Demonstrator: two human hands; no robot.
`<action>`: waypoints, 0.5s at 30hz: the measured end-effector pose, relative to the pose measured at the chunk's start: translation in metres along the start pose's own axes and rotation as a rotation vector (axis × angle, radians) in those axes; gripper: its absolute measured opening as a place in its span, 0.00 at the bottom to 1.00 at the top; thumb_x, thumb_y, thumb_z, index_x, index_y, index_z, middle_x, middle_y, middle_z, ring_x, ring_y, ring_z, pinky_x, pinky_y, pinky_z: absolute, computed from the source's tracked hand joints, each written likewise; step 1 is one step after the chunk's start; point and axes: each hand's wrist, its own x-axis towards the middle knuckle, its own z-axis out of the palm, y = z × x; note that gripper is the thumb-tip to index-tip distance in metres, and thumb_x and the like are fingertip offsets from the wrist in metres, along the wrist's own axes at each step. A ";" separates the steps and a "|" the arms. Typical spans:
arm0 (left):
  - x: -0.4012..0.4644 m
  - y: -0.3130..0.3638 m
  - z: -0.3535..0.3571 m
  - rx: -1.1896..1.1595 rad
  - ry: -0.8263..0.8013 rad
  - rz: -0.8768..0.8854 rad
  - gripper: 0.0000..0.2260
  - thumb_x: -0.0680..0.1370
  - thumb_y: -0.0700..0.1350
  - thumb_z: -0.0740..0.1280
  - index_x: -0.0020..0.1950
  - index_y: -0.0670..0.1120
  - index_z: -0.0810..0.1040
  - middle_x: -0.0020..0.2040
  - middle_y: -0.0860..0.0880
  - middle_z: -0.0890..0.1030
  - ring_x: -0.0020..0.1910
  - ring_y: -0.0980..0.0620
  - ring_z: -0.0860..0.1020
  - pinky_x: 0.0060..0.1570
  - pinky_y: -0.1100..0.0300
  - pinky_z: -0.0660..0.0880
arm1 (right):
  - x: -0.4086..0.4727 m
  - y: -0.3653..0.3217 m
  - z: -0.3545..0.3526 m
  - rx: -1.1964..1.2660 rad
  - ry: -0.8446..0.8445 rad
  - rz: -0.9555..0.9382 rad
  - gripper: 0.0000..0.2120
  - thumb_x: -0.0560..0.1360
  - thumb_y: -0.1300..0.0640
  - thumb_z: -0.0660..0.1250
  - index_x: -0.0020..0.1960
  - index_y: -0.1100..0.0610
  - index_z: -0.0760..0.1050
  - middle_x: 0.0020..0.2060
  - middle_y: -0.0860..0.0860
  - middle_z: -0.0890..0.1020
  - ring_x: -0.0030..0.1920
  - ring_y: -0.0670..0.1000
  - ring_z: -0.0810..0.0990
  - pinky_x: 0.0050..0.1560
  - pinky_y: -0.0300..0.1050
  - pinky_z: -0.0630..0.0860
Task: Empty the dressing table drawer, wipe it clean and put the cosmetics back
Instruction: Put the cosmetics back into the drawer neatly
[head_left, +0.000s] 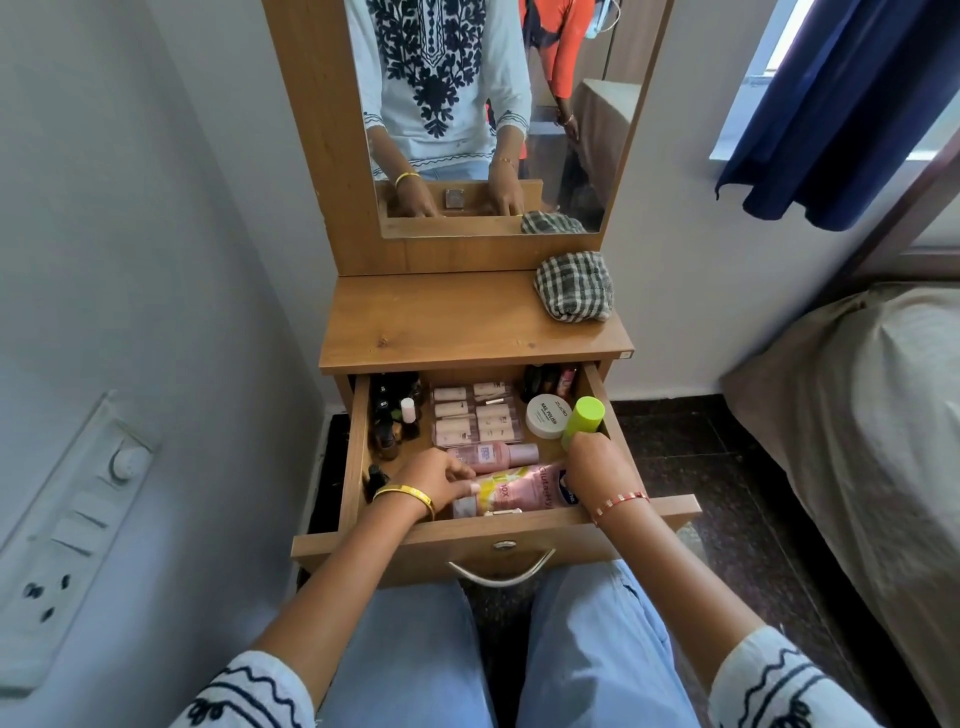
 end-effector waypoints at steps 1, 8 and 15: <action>0.000 0.001 0.000 0.009 -0.007 0.006 0.13 0.76 0.47 0.67 0.58 0.46 0.80 0.57 0.48 0.81 0.55 0.52 0.77 0.49 0.63 0.70 | -0.001 -0.002 -0.001 0.007 0.009 -0.022 0.10 0.78 0.62 0.58 0.55 0.64 0.75 0.53 0.59 0.80 0.55 0.59 0.79 0.52 0.48 0.75; 0.001 0.010 0.003 0.052 0.020 0.016 0.13 0.77 0.48 0.65 0.59 0.46 0.79 0.59 0.49 0.80 0.57 0.53 0.76 0.48 0.67 0.66 | 0.011 -0.010 0.002 -0.039 -0.180 -0.208 0.12 0.78 0.58 0.60 0.59 0.60 0.77 0.53 0.57 0.82 0.54 0.56 0.80 0.54 0.46 0.76; 0.002 0.009 0.005 0.002 0.038 0.022 0.12 0.76 0.46 0.65 0.58 0.47 0.79 0.57 0.48 0.81 0.55 0.52 0.77 0.48 0.66 0.68 | 0.012 -0.008 0.007 -0.005 -0.171 -0.195 0.13 0.77 0.57 0.62 0.59 0.59 0.77 0.53 0.57 0.82 0.53 0.55 0.81 0.50 0.43 0.76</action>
